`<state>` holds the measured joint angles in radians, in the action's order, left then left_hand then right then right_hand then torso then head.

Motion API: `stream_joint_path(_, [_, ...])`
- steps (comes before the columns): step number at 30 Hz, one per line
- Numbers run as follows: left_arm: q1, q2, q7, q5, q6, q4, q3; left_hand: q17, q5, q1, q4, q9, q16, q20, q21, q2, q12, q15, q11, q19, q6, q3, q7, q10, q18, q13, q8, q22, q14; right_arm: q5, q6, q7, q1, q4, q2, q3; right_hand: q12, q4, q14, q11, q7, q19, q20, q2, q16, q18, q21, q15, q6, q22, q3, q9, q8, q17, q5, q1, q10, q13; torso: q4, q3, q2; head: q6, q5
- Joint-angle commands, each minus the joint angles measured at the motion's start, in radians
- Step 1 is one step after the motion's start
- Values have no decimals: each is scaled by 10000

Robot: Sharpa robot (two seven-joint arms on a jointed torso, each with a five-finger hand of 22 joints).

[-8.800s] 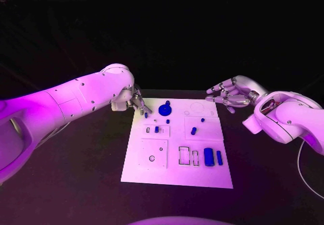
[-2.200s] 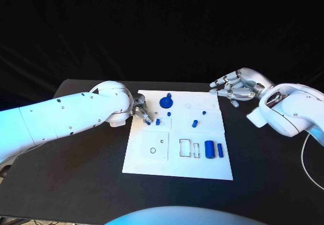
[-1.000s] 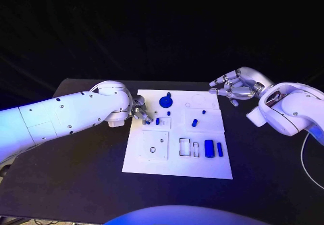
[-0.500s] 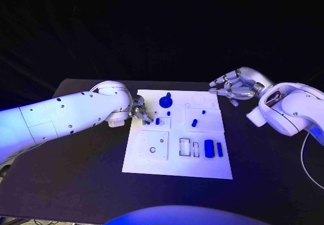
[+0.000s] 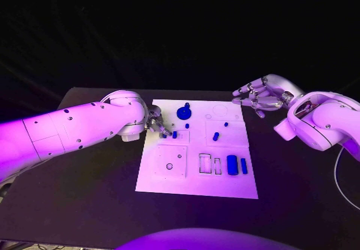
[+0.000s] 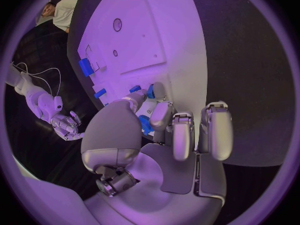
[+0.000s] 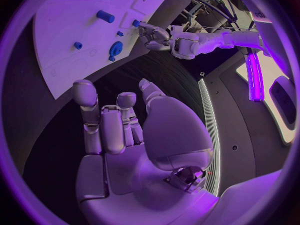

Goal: Assemble the parts on the task board

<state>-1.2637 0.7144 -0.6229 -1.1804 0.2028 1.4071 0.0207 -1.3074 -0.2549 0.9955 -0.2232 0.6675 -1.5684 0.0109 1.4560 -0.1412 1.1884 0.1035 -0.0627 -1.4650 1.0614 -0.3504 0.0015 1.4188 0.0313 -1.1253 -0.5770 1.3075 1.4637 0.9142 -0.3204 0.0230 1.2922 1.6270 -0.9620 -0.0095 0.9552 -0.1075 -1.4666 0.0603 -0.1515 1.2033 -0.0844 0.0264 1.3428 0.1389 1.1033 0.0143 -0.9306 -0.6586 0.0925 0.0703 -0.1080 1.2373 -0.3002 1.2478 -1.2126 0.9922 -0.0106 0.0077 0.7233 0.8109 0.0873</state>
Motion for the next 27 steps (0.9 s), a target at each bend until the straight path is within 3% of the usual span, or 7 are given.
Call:
stream_joint_path(1, [4,-4,15,63,-272,59,-5,-2634,39,-107,-39,14,-24,-73,39,-3,42,46,-3,-736,77,164,-28,101,-51,-19,-50,2008,1071,18,90,-53,-6,2,5,2,32,-52,-379,-3,11,-15,7,-39,-32,205,-62,53,45,13,7,-9,-43,-9,-55,75,73,-9,0,-2,-2,0,4])
stream_joint_path(22, [-10,200,-71,73,-156,78,-33,-2634,44,-146,-227,22,-24,-84,47,4,28,54,-9,-741,82,578,-34,106,-53,-15,-50,2022,1071,16,152,-21,-6,-36,24,2,18,-62,-376,-2,10,-20,7,-30,-48,208,-79,52,50,38,-7,-10,-44,-26,-77,76,87,-26,0,-7,-3,9,-18])
stream_joint_path(27, [-22,304,-65,85,-300,253,-186,-2634,44,-142,-248,23,-24,-86,60,16,19,57,-10,-745,81,622,-33,103,-57,-6,-50,2031,1071,13,182,-13,-7,-49,42,-1,16,-64,-376,-2,10,-27,7,-29,-49,211,-90,52,51,57,-10,-10,-44,-27,-80,76,90,-30,-23,-14,8,19,-41])
